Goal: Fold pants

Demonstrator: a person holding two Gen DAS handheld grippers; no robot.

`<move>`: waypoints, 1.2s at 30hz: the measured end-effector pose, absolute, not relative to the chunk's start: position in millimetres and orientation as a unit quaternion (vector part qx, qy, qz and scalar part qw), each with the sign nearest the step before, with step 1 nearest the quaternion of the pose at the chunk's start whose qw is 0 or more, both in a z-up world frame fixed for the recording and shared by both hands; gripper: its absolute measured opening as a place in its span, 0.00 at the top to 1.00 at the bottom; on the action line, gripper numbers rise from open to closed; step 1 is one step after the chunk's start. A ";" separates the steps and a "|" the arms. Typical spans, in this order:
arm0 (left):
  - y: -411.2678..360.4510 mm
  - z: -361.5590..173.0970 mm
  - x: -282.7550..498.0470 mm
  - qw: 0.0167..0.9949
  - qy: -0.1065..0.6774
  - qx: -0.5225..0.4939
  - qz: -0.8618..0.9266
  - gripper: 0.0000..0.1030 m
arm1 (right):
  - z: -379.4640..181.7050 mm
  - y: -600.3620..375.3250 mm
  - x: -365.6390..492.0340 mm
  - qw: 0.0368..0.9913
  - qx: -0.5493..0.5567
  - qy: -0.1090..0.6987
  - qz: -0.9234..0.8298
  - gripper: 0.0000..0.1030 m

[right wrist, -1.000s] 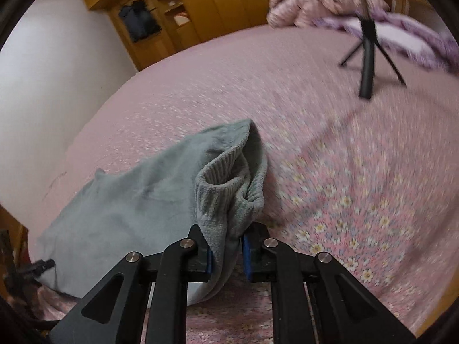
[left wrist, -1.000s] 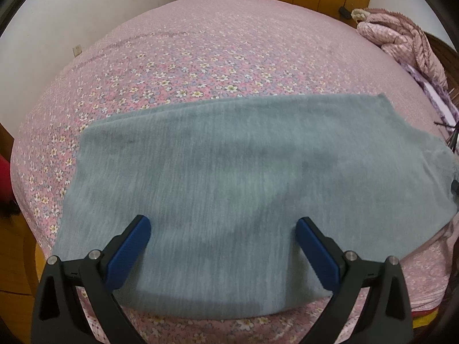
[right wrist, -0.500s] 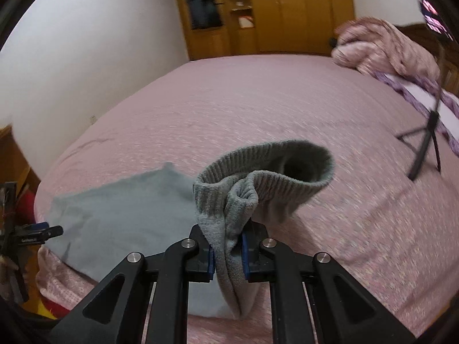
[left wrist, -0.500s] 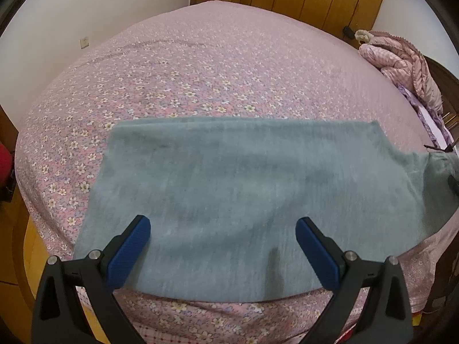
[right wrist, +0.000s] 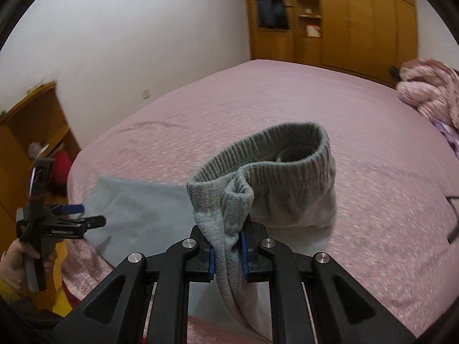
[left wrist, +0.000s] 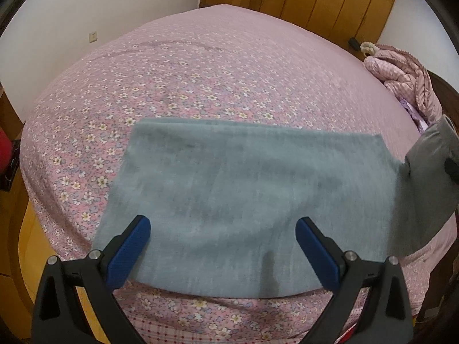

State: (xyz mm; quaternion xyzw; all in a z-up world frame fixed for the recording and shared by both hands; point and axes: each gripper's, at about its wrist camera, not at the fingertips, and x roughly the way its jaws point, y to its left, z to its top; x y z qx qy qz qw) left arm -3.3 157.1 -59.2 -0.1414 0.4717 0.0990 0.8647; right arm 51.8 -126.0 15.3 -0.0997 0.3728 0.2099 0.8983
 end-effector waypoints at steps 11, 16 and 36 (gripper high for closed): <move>182.8 -56.8 -12.5 0.866 0.460 -0.162 0.114 0.00 | 9.8 -56.3 50.4 0.874 -0.137 0.375 0.275 0.87; 197.1 -52.5 -18.5 0.868 0.450 -0.172 0.122 0.00 | 3.6 -19.1 44.1 0.859 -0.158 0.376 0.311 0.87; 250.0 -55.0 -56.9 0.866 0.428 -0.205 0.158 0.00 | -70.4 101.7 56.3 0.771 -0.216 0.453 0.391 0.82</move>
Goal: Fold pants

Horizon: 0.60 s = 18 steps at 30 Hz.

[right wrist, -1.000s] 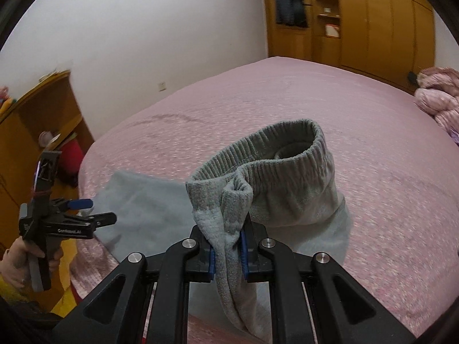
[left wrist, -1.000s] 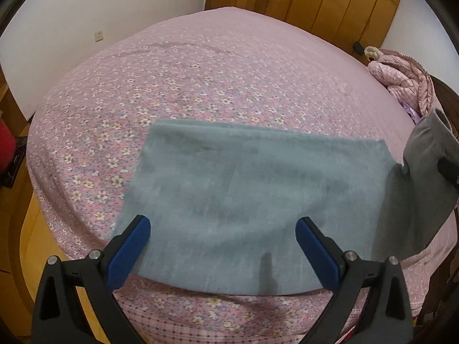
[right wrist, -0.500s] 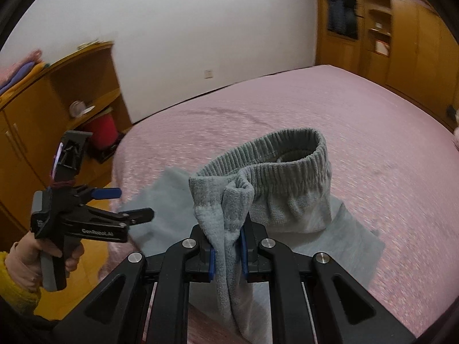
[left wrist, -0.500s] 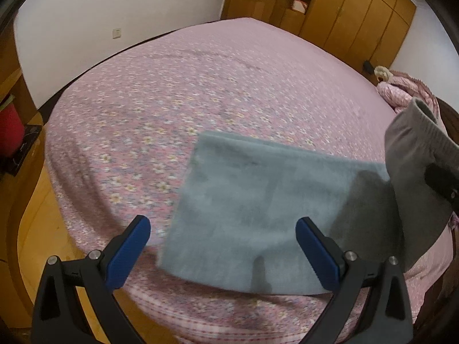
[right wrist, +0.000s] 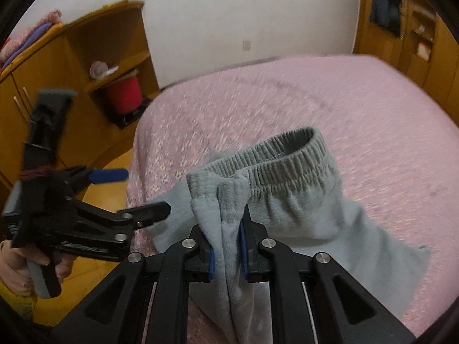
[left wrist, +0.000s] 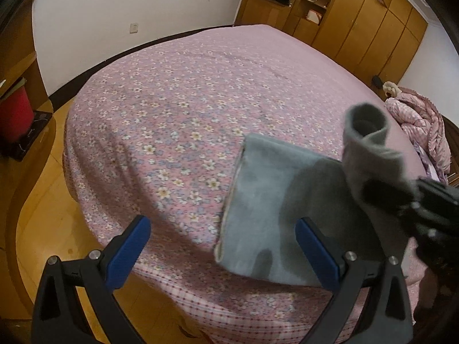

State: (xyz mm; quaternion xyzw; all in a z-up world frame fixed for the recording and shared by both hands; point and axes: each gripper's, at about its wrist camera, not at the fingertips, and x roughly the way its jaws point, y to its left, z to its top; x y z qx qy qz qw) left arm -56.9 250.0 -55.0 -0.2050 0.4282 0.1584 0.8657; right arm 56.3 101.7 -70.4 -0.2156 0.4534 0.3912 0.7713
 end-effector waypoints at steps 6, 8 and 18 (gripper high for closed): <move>257.8 -53.3 -64.8 0.866 0.424 -0.207 0.163 0.00 | -83.8 103.7 58.1 0.755 -0.197 0.488 0.391 0.77; 258.3 -50.7 -67.2 0.868 0.421 -0.206 0.163 0.00 | -78.1 99.4 56.5 0.753 -0.187 0.489 0.399 0.63; 237.6 -28.6 -56.0 0.882 0.403 -0.209 0.126 0.00 | -52.1 39.6 62.2 0.788 -0.154 0.487 0.344 0.45</move>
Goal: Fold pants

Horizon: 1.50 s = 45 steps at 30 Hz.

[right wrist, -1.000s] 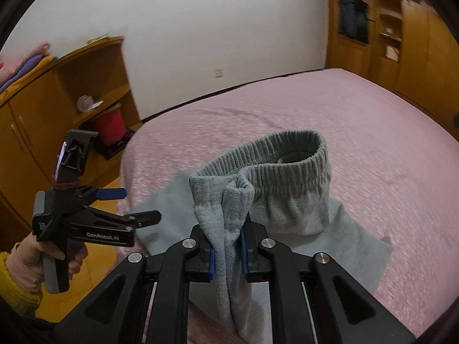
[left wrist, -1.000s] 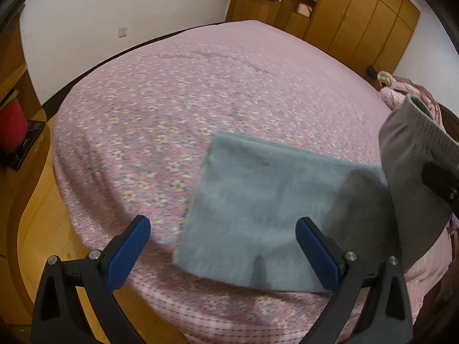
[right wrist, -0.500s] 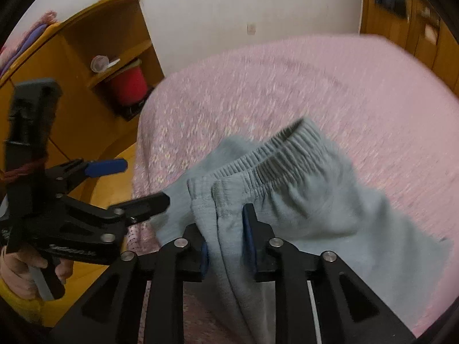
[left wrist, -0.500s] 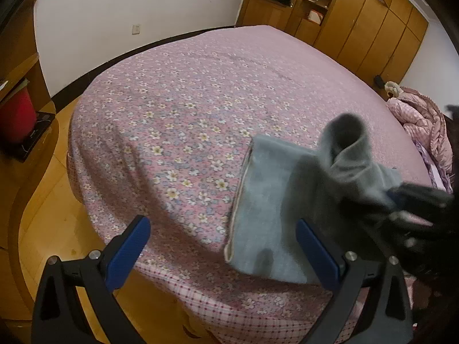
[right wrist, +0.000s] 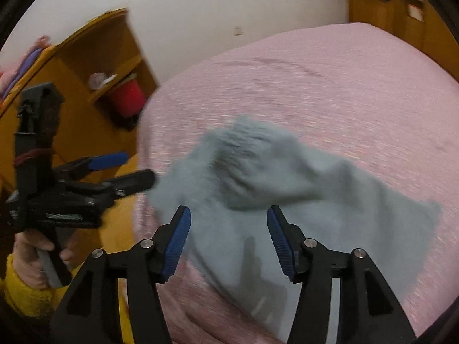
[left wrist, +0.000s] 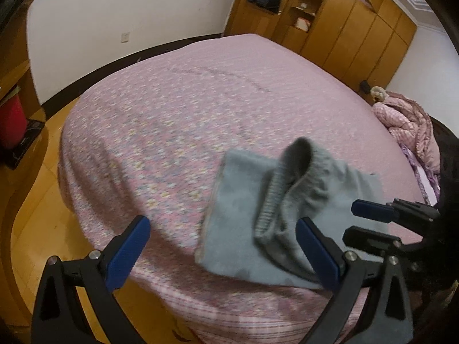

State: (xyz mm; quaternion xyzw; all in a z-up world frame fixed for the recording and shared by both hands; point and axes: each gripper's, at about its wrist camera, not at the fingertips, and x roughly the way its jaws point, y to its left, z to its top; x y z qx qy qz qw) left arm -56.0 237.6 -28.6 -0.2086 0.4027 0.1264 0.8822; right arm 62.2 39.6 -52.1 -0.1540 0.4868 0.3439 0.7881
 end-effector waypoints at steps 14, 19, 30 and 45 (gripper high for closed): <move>185.8 -66.3 2.7 0.860 0.459 -0.211 0.078 0.54 | -78.7 -56.8 74.3 0.812 -0.087 0.532 0.222 0.45; 190.8 -57.4 -10.2 0.865 0.437 -0.241 0.050 0.69 | -72.7 -67.4 71.2 0.816 -0.087 0.526 0.223 0.45; 226.3 -75.0 -39.6 0.848 0.435 -0.288 0.094 0.67 | -73.3 -65.4 61.9 0.817 -0.110 0.518 0.230 0.45; 258.2 -41.3 -51.1 0.881 0.382 -0.225 0.164 0.93 | -66.8 -72.9 65.4 0.828 -0.088 0.507 0.222 0.45</move>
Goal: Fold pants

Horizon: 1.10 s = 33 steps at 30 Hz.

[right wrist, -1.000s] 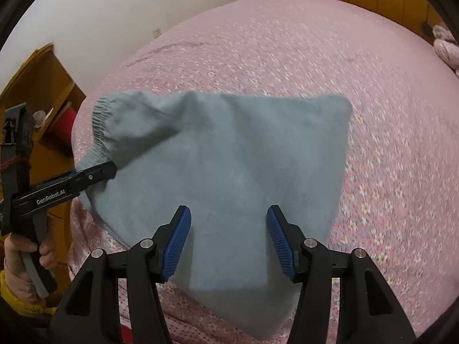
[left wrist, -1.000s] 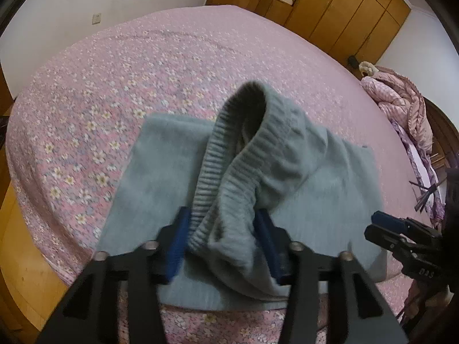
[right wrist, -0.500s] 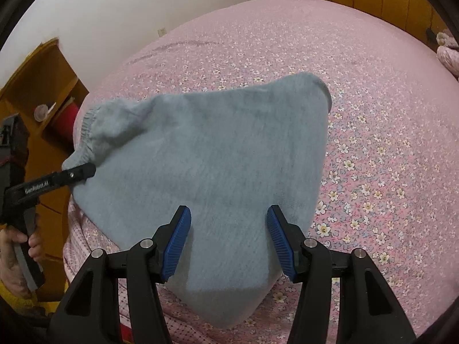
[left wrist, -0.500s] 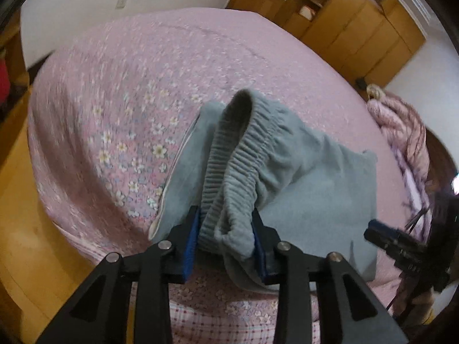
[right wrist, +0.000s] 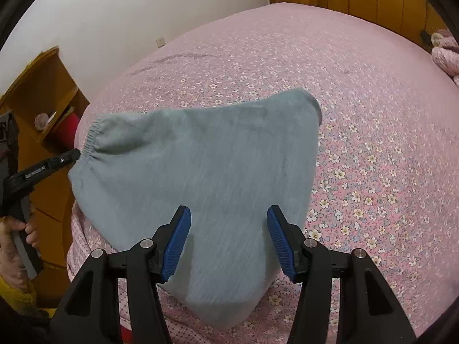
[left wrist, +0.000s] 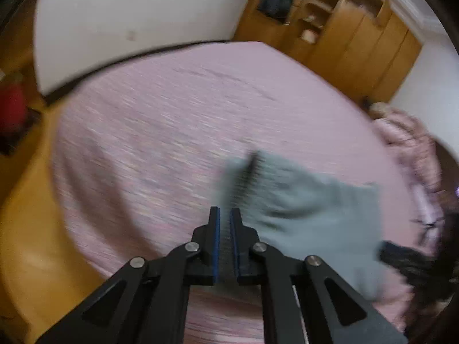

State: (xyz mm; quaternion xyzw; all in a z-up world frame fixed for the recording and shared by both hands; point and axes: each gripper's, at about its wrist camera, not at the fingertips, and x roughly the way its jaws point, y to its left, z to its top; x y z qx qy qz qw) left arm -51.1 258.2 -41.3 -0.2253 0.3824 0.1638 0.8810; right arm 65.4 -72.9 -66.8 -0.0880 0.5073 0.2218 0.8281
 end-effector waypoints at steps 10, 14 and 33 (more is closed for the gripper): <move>224.7 -7.4 -29.7 0.904 0.376 -0.200 0.045 0.35 | -43.9 -89.4 92.7 0.854 -0.069 0.477 0.195 0.45; 192.8 -8.3 5.1 0.904 0.394 -0.161 0.034 0.40 | -45.6 -89.4 118.0 0.854 -0.051 0.477 0.202 0.45; 224.7 -50.7 32.1 0.871 0.440 -0.213 0.047 0.95 | -83.1 -100.4 158.1 0.845 -0.026 0.507 0.168 0.37</move>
